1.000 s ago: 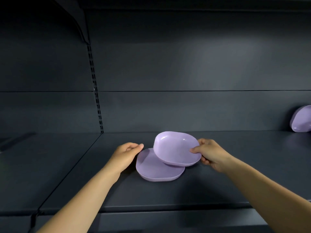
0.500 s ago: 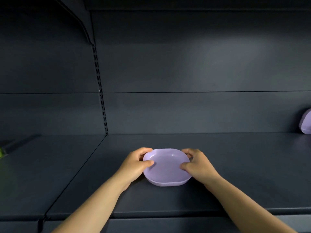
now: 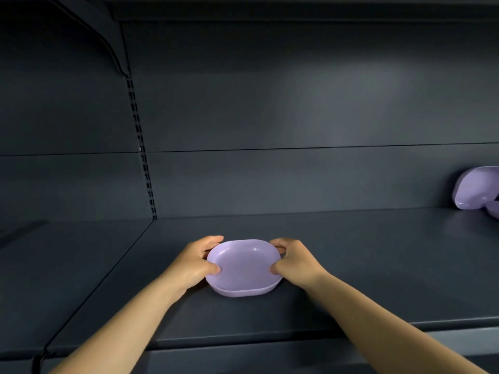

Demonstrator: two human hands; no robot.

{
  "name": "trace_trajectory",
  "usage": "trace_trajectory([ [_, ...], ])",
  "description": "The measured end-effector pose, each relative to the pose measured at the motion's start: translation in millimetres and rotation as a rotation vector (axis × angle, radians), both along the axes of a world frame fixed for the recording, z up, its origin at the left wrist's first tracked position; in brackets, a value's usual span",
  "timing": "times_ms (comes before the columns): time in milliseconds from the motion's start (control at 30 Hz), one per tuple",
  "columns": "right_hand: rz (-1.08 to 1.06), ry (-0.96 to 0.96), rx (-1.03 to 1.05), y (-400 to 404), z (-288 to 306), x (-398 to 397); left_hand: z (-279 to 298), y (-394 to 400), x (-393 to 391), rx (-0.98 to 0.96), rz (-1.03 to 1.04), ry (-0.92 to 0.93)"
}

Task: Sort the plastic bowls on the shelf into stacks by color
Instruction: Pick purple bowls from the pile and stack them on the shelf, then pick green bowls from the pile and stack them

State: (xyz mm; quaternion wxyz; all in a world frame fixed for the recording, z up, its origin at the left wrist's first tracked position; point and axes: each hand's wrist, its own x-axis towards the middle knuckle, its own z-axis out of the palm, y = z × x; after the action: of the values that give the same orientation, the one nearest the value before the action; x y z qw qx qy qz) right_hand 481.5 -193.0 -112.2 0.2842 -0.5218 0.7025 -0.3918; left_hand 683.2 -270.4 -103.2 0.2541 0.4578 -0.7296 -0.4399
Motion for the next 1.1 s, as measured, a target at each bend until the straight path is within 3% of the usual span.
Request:
trace_trajectory([
  [100, 0.013, -0.031, 0.009, 4, 9, -7, 10, 1, -5, 0.007, -0.021, -0.106],
  [200, -0.024, 0.016, -0.073, 16, 30, -36, 29, 1, -22, -0.128, 0.005, -0.234],
  [467, -0.063, 0.78, -0.13, 96, 83, -205, 83, 41, -190, -0.451, -0.074, -0.354],
  [600, -0.094, 1.009, -0.056, 149, 95, -295, 93, 87, -300, -0.519, -0.124, -0.413],
  [800, -0.13, 1.106, 0.005, 219, 106, -401, 97, 154, -433, -0.534, -0.197, -0.405],
  [1100, -0.279, 1.033, -0.007, 314, 119, -510, 112, 220, -545, -0.461, -0.275, -0.356],
])
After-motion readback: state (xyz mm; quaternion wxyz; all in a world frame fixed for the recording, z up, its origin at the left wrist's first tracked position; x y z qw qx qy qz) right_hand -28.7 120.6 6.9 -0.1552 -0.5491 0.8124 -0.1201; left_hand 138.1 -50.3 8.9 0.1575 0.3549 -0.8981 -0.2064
